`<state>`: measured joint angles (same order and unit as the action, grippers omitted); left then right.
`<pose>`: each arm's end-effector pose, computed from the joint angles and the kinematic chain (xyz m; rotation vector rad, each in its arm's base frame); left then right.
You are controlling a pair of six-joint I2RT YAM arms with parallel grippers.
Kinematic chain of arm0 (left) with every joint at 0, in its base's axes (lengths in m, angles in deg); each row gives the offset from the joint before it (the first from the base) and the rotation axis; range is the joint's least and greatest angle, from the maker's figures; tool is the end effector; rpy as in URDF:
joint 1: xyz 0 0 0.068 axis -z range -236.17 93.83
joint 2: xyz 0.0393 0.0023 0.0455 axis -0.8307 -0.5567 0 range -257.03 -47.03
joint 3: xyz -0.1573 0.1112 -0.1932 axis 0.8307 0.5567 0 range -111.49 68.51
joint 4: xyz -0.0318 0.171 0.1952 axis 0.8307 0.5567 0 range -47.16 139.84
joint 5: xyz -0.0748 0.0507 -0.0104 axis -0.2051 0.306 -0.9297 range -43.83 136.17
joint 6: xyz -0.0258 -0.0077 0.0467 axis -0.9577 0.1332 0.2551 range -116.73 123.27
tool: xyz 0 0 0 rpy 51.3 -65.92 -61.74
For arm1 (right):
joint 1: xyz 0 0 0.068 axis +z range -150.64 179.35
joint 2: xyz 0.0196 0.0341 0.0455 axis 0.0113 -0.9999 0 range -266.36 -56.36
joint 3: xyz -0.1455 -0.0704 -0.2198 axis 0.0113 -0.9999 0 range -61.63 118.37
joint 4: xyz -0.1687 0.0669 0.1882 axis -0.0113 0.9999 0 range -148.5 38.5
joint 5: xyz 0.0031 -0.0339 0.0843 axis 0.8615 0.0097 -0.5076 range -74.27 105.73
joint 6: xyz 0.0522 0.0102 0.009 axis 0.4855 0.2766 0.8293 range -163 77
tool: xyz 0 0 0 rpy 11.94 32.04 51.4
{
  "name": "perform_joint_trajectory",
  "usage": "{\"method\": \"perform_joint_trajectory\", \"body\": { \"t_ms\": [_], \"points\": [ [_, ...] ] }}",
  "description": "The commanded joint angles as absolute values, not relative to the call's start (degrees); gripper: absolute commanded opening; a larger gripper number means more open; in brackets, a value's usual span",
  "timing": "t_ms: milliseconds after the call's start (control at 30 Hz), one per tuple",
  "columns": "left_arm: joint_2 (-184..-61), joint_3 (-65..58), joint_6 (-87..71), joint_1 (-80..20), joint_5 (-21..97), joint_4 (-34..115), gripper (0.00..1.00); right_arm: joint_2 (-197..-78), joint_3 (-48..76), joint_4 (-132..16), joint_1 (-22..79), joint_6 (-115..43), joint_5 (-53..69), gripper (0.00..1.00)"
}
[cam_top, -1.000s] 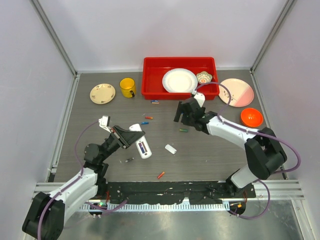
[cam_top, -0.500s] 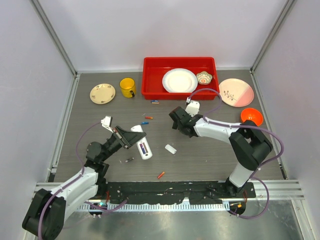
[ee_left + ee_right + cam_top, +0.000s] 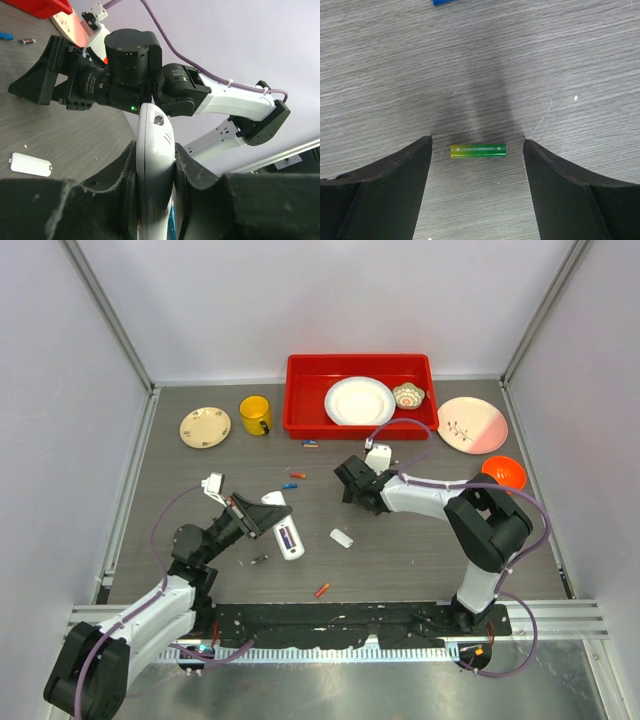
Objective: Load the batteries into the remote control
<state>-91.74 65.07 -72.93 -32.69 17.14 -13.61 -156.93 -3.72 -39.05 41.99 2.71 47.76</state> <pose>0.1376 -0.0786 0.2103 -0.2114 1.5717 -1.7518 0.2614 0.2150 0.1590 0.2366 2.4076 -0.0792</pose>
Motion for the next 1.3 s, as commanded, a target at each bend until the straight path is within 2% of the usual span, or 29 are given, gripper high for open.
{"method": "perform_joint_trajectory", "body": {
  "t_ms": [0,567,1100,1233,1267],
  "points": [
    [-90.89,65.44,-72.31,-32.44,17.69,-15.44,0.0,-157.78,-2.04,-41.0,42.07,1.47,48.34,0.78],
    [-91.16,65.44,-71.96,-32.44,17.78,-15.26,0.0,-158.05,-3.01,-41.79,42.07,-0.29,46.76,0.69],
    [-90.8,65.61,-71.87,-32.27,18.14,-14.47,0.0,-156.29,-7.23,-43.55,42.07,-0.2,45.09,0.53],
    [-90.54,65.61,-71.96,-32.36,18.14,-14.29,0.0,-154.1,-8.1,-44.78,42.07,-1.43,44.56,0.38],
    [-90.19,65.61,-71.96,-32.27,18.14,-13.86,0.0,-153.22,-8.89,-46.09,42.07,-1.95,44.21,0.31]
  ]
}}
